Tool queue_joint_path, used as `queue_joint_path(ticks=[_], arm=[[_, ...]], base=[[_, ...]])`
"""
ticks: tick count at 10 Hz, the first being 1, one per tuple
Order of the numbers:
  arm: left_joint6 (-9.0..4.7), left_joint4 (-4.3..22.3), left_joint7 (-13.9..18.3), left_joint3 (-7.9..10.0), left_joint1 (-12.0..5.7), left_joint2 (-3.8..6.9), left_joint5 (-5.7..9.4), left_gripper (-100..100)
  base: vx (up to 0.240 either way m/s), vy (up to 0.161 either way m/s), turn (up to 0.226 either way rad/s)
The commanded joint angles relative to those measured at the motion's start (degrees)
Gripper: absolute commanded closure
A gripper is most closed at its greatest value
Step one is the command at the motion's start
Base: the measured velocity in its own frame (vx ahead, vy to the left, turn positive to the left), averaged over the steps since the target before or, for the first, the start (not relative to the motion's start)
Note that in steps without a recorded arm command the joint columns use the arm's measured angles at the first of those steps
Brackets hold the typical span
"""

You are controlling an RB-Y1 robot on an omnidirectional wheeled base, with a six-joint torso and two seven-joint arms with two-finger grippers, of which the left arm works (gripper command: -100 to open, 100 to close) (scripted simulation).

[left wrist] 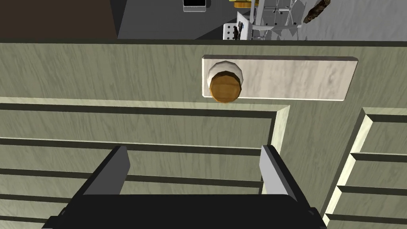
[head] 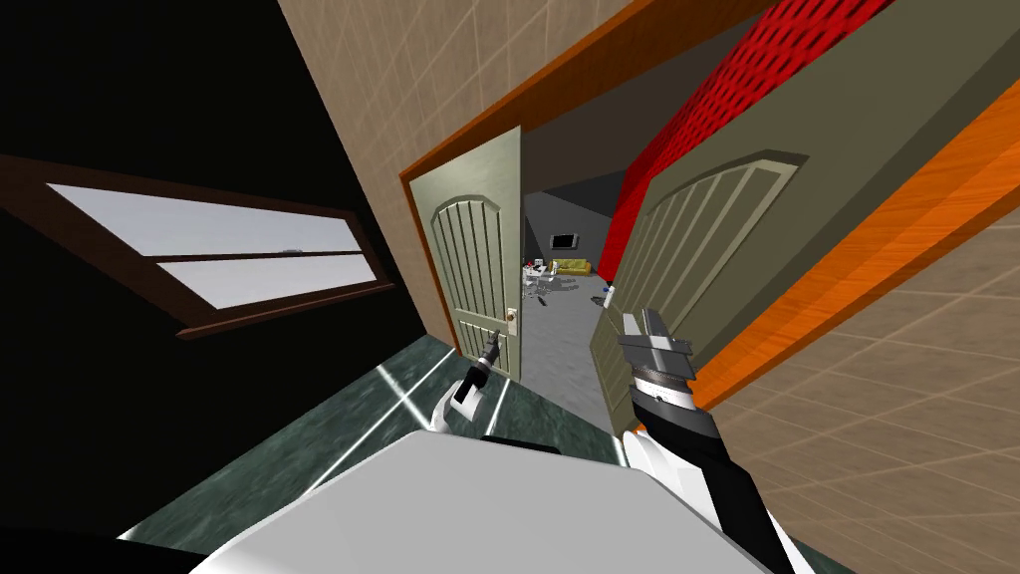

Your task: Push the door open

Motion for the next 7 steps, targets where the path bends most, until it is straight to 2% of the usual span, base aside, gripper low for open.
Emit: queue_joint_path(ticks=[1,2,3,5,7], arm=[[1.05,1.8,0.4,-0.83,-1.04,0.63,-0.14,-100],[1.39,3.0,0.4,-1.23,-1.66,0.74,-0.26,-100],[1.33,1.9,0.5,-0.91,-1.29,0.92,-0.09,-100],[1.31,2.8,0.4,-0.54,-1.81,0.55,-0.09,-100],[1.02,3.8,0.3,-0.08,-2.29,0.12,-0.07,-100]], base=[[0.134,0.166,-0.113],[0.135,0.153,-0.085],[0.058,0.069,-0.019],[0.158,-0.030,-0.032],[0.219,-0.087,-0.032]])
